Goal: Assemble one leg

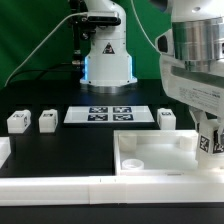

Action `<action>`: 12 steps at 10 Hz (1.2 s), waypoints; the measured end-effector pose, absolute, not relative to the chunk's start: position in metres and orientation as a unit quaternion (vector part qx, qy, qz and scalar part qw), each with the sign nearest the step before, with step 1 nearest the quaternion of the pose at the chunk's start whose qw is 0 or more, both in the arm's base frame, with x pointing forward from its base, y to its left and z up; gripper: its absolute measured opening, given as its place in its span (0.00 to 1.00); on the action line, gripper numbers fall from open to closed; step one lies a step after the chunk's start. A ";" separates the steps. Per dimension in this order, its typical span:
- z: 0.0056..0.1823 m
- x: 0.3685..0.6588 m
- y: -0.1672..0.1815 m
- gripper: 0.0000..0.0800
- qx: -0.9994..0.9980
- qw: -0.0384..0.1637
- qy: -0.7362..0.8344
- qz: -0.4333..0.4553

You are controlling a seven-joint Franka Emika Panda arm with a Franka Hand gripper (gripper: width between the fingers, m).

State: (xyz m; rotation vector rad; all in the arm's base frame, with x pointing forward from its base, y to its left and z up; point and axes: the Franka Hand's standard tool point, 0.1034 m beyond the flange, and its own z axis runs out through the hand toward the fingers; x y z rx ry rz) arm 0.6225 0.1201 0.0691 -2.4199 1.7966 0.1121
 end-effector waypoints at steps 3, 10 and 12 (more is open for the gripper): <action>0.069 0.623 0.120 0.37 -0.731 0.061 0.678 0.044; 0.067 0.620 0.121 0.80 -0.850 0.064 0.521 0.040; 0.066 0.619 0.120 0.81 -0.912 0.067 0.404 0.034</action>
Offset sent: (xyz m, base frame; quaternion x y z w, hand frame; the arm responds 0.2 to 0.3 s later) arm 0.0000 0.0000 0.0000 0.0000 0.0000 0.0899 0.9960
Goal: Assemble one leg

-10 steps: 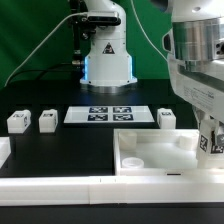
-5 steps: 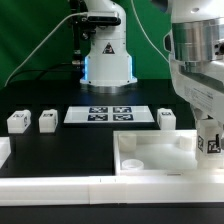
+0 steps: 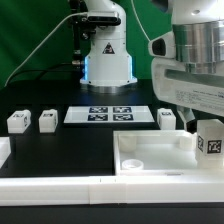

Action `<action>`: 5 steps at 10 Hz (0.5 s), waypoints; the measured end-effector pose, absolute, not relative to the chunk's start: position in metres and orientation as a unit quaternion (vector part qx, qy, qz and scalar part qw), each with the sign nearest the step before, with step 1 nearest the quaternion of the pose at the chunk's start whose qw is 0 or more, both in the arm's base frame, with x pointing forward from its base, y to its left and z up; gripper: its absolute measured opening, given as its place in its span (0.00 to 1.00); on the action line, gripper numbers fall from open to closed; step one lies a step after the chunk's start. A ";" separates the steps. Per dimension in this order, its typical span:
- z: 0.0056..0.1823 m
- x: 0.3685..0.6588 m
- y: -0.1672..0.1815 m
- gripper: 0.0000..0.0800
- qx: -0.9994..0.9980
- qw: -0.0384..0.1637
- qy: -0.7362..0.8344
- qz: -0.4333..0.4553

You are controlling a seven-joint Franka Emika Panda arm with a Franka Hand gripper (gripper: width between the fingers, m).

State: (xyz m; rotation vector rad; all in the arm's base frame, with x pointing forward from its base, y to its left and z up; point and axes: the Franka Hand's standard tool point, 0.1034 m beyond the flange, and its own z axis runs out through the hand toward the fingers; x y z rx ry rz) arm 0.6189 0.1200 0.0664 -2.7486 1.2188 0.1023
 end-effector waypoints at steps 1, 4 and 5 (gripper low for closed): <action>0.067 0.619 0.120 0.81 -0.930 0.067 0.360 0.033; 0.067 0.618 0.121 0.81 -0.974 0.070 0.216 0.025; 0.067 0.618 0.121 0.81 -0.983 0.070 0.166 0.021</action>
Offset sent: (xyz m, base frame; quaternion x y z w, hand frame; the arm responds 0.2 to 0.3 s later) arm 0.0027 -0.0003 0.0007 -0.0198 0.0051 -0.2945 0.9554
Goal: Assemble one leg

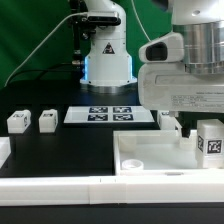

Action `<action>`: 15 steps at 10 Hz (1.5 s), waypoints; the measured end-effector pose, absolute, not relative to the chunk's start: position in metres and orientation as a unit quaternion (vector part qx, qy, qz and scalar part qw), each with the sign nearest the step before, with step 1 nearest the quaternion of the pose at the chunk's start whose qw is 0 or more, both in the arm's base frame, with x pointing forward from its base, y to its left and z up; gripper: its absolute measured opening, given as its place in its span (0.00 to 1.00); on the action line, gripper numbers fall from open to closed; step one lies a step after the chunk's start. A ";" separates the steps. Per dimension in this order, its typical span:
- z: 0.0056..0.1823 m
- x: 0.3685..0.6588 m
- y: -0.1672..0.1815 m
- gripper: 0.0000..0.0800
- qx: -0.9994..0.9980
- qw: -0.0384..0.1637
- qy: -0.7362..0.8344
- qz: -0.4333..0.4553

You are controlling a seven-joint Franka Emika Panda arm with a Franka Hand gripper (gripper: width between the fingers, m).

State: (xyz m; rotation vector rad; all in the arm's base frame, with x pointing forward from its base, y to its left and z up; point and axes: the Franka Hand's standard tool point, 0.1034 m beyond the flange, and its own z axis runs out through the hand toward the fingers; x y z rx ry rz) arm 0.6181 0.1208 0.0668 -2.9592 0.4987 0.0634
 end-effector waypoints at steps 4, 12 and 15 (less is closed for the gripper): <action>0.066 0.618 0.117 0.81 -0.997 0.057 -0.050 0.006; 0.066 0.619 0.117 0.37 -0.998 0.058 -0.036 0.006; 0.067 0.619 0.118 0.37 -0.998 0.060 0.017 0.009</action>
Offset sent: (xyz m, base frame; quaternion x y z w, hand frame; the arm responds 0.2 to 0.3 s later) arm -0.0002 -0.0025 0.0005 0.0036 -0.0049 -0.2740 0.9617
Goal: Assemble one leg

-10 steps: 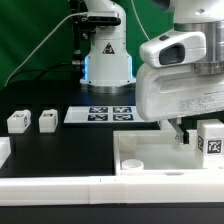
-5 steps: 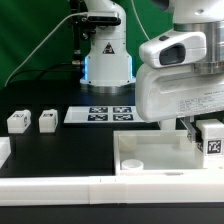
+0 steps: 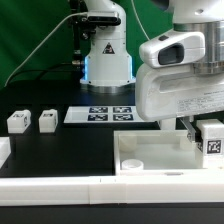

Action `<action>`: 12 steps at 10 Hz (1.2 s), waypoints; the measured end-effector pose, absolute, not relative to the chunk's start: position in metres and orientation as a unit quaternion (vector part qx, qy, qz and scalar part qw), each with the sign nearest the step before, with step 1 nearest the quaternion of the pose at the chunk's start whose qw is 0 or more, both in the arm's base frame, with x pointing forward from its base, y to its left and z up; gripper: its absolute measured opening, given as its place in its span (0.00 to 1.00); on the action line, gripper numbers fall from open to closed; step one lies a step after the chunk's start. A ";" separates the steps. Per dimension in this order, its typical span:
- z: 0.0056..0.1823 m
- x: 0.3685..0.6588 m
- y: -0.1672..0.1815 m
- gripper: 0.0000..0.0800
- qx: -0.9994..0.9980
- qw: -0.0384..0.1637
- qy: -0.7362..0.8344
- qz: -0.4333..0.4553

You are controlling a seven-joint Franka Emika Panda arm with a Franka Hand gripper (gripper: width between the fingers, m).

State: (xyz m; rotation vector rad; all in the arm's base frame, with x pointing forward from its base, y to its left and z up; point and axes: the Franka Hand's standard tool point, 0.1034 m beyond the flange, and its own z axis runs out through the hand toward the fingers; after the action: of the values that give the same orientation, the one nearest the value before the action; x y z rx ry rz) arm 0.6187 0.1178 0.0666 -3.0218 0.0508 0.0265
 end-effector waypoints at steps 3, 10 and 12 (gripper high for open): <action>0.066 0.620 0.113 0.37 -0.985 0.053 0.162 0.012; 0.067 0.623 0.081 0.38 -0.928 0.018 0.373 0.006; 0.066 0.623 0.081 0.39 -0.932 0.018 0.361 0.007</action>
Offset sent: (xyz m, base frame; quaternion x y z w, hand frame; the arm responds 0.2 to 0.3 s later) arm 0.0018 0.0012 0.0014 0.0056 0.0018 0.2980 0.9545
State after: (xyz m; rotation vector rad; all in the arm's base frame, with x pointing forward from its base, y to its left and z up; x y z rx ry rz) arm 0.6227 0.0813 0.0659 -2.8955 1.1224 0.0215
